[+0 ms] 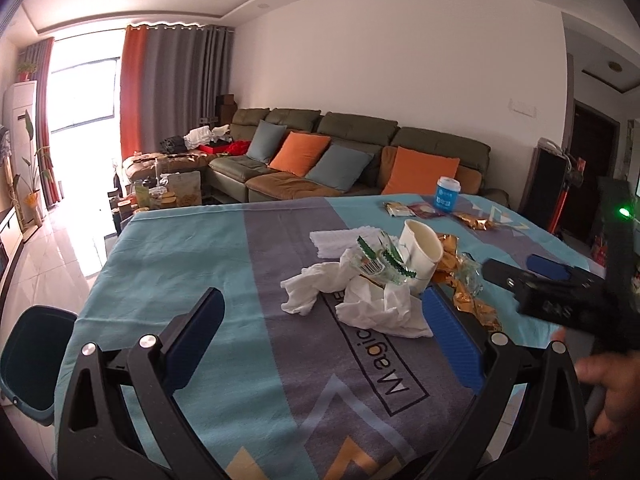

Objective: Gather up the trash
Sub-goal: 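Grasp the clear plastic bag with the left gripper while the right gripper grasps a gold wrapper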

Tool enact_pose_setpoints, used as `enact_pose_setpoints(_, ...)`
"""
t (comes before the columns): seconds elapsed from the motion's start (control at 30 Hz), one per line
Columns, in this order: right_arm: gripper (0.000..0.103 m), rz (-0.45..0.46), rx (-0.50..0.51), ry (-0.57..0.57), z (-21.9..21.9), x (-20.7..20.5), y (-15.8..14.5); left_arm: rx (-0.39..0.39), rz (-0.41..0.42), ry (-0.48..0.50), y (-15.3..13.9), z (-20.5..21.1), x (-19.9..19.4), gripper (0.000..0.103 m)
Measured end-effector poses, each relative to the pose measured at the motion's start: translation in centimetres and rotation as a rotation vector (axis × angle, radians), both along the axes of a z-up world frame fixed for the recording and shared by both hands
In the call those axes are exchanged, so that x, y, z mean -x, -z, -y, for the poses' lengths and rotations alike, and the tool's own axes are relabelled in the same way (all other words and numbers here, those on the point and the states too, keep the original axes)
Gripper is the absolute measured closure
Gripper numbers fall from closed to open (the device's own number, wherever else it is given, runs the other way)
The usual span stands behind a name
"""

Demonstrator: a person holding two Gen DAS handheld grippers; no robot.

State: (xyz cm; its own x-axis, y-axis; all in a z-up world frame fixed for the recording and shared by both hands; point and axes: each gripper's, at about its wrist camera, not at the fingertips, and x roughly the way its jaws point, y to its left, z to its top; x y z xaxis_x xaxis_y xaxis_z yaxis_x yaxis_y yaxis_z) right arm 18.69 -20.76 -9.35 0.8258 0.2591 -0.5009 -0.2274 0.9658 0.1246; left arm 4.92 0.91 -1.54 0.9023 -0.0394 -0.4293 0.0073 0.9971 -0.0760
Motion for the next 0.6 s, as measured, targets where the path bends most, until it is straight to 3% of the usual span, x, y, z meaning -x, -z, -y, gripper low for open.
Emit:
enact_pose_setpoints(0.27,0.035,-0.117,-0.041,-0.004,0.6,-3.9,1.8,-0.021,-0.029,0.050,0.9,1.3,-2.6,0.006)
enact_pose_setpoints(0.4,0.055,-0.154,-0.056,-0.010,0.7,-4.8,2.3,-0.019,-0.046,0.077,1.6,2.0,-4.0,0.006)
enact_pose_setpoints(0.6,0.070,-0.186,-0.089,-0.023,1.1,-5.3,2.8,-0.022,-0.067,0.133,2.6,3.8,-7.1,0.006)
